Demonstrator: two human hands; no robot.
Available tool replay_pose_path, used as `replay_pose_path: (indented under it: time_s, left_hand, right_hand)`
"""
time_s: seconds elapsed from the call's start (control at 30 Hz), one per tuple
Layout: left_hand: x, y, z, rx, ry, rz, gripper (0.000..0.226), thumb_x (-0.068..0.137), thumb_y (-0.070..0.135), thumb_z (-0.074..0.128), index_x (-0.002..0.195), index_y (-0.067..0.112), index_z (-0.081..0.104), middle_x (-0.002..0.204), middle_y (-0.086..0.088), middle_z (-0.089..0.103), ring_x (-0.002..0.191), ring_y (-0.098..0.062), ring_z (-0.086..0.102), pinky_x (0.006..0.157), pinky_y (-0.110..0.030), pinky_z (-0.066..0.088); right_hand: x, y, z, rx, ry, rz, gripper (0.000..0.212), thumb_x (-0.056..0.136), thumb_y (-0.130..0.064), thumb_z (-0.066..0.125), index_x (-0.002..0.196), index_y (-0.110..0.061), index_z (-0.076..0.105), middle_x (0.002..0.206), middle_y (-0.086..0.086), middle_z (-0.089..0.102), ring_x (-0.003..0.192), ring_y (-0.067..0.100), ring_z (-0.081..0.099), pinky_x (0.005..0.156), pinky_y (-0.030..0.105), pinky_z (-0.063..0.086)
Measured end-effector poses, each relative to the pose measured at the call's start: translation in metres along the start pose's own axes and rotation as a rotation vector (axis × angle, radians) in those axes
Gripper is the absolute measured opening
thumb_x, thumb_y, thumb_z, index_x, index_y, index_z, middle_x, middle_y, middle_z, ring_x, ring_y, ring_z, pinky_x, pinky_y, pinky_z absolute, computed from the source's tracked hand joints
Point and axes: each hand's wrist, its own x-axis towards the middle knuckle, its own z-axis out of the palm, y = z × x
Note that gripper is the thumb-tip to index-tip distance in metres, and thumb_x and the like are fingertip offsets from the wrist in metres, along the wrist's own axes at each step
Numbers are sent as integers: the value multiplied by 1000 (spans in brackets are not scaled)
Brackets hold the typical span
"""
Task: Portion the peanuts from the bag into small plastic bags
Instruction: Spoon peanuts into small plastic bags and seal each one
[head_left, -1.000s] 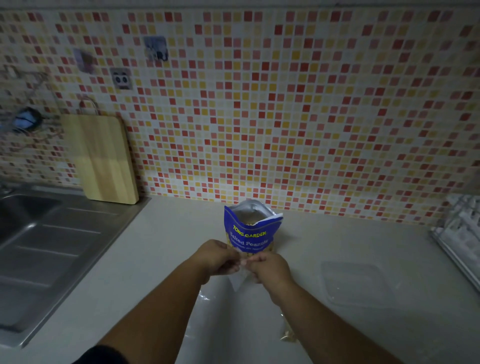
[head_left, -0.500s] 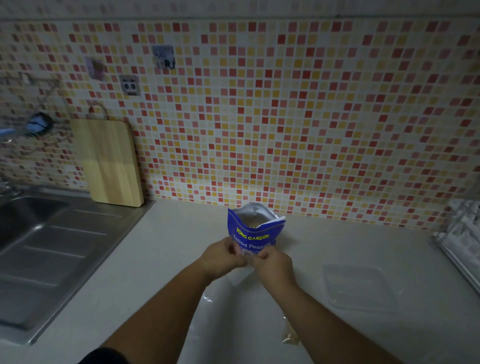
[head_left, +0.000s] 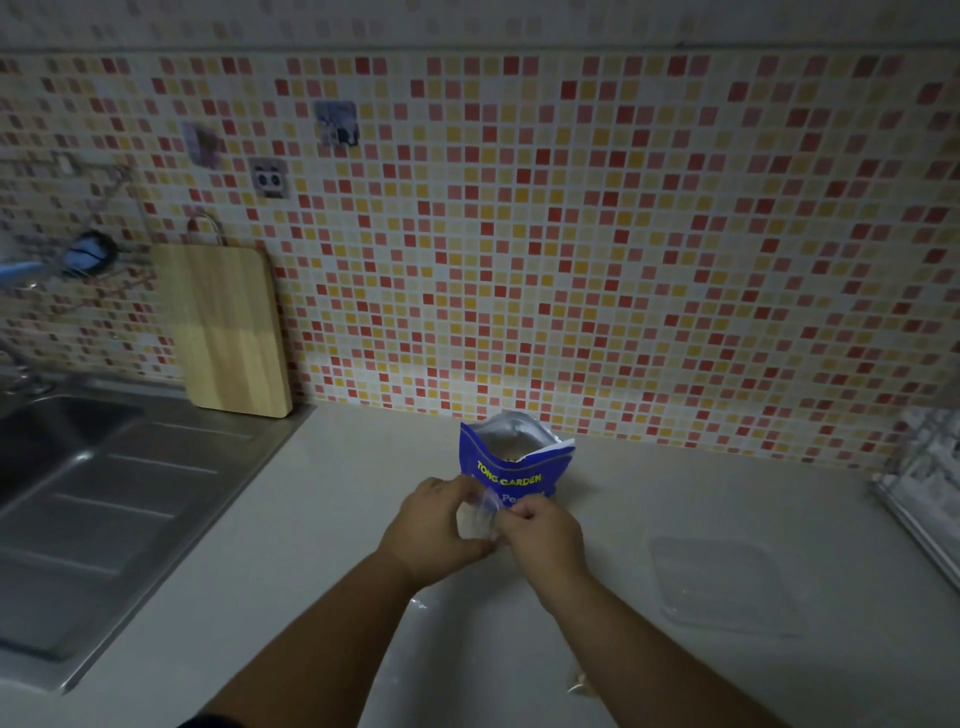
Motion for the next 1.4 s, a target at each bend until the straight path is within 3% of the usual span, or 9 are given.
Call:
replay_pose_path:
  time_s: [0.17,0.27,0.4,0.5,0.7,0.93,1.1,1.23,1.4]
  left_hand:
    - [0,-6,-5,-80,57,8,54,60,57,63,107,30,59,105,14,63,98,-8,53,81,-18,43]
    - [4,-9,-14,-124,111,-21,44,65,41,77,103,30,58,101,15,60,98,-8,53,75,-9,36]
    - [24,-8,-32,-163,180,-20,40,67,36,81,100,31,58,101,11,62,95,-6,53,74,-13,38]
    - [44,0,-43,-199,203,-16,41,69,32,81,104,22,62,100,9,63,94,-6,54,78,-23,43]
    - [81,14,-50,-270,128,-136,50,73,34,77,116,16,58,104,7,59,94,-9,53,65,-14,39]
    - [109,7,-42,-279,7,-218,47,69,42,78,104,18,59,95,1,66,86,-13,61,74,-26,51]
    - [116,1,-39,-314,0,-219,39,71,39,77,100,20,58,91,5,63,83,-10,59,71,-24,49]
    - [118,-2,-40,-388,0,-221,48,60,47,79,96,20,63,93,2,67,87,-13,62,74,-28,51]
    - [117,-4,-40,-398,-4,-222,39,68,38,80,98,20,61,93,2,66,87,-13,62,72,-28,53]
  right_hand:
    - [-4,-11,-7,-8,0,-35,18,84,-26,62,68,-18,56,78,1,56,70,16,50,50,16,33]
    - [6,-23,-18,-103,150,-168,19,85,-34,60,77,-18,63,77,-1,59,73,15,55,56,22,39]
    - [42,-32,-46,-255,310,-268,15,90,-26,54,98,-19,64,103,5,58,101,23,53,74,28,43]
    - [72,-36,-57,-527,133,-116,24,93,-25,51,113,-20,63,116,8,56,109,25,50,79,32,45]
    - [95,-50,-55,-751,-81,21,23,91,-21,51,104,-9,65,74,2,53,61,15,49,53,25,38]
    - [105,-63,-48,-787,-103,34,29,91,-16,54,117,-3,59,110,11,63,94,26,62,66,29,43]
    - [110,-73,-49,-810,-167,68,29,88,-11,57,116,-2,59,79,8,53,75,20,56,65,26,41]
    - [114,-83,-57,-977,-186,-115,35,86,-13,61,120,-5,55,113,12,59,103,26,59,71,29,43]
    - [117,-70,-49,-1052,-282,-187,37,88,-17,59,124,-8,54,119,12,54,112,28,54,84,32,46]
